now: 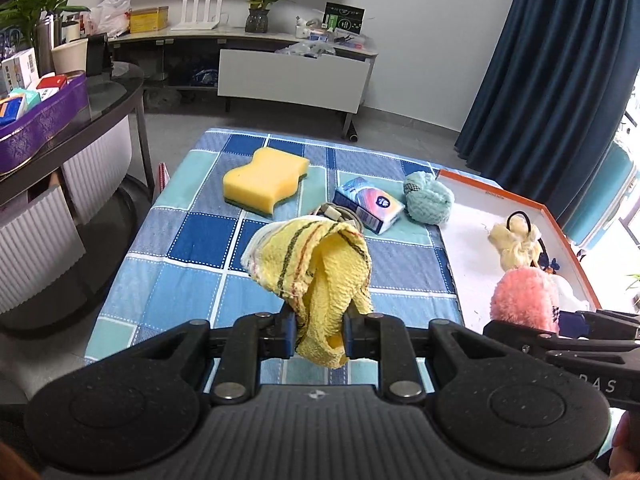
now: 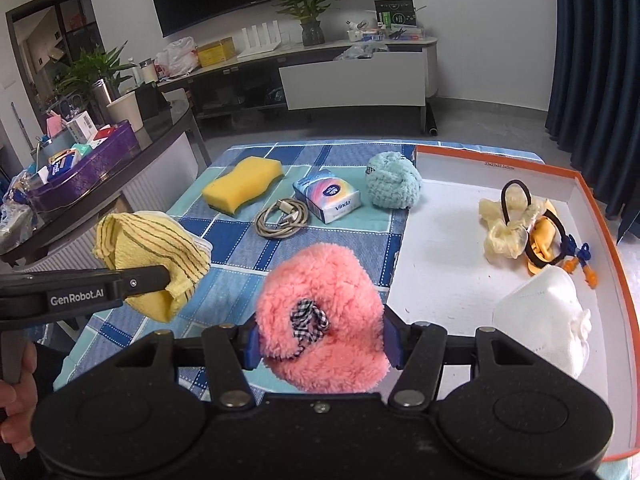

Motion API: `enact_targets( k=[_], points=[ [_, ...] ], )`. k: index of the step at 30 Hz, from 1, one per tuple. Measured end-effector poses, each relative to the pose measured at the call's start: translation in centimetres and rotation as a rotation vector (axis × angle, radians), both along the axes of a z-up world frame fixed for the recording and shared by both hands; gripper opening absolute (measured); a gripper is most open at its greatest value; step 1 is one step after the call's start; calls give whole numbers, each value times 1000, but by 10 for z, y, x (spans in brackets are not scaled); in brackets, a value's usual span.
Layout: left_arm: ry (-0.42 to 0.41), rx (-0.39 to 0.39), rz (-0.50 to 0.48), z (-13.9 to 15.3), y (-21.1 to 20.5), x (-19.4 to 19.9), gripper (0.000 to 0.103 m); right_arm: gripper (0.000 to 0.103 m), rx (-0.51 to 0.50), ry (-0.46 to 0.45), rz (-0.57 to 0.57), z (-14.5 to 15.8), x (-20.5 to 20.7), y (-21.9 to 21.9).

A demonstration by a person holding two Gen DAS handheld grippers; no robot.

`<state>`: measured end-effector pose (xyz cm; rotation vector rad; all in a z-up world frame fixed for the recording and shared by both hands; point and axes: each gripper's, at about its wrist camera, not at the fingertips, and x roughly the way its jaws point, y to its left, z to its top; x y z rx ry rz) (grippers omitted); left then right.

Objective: Organize soft objects
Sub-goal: 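Carry the pink puff over the white box with the right gripper while the left gripper carries the towel there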

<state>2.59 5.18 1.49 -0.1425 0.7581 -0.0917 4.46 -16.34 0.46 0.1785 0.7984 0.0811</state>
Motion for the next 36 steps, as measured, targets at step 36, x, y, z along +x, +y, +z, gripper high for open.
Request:
enact_targets(
  k=[36],
  points=[
    [-75, 13, -73, 12, -30, -45, 23, 68, -10, -76, -49, 15, -60, -9]
  ],
)
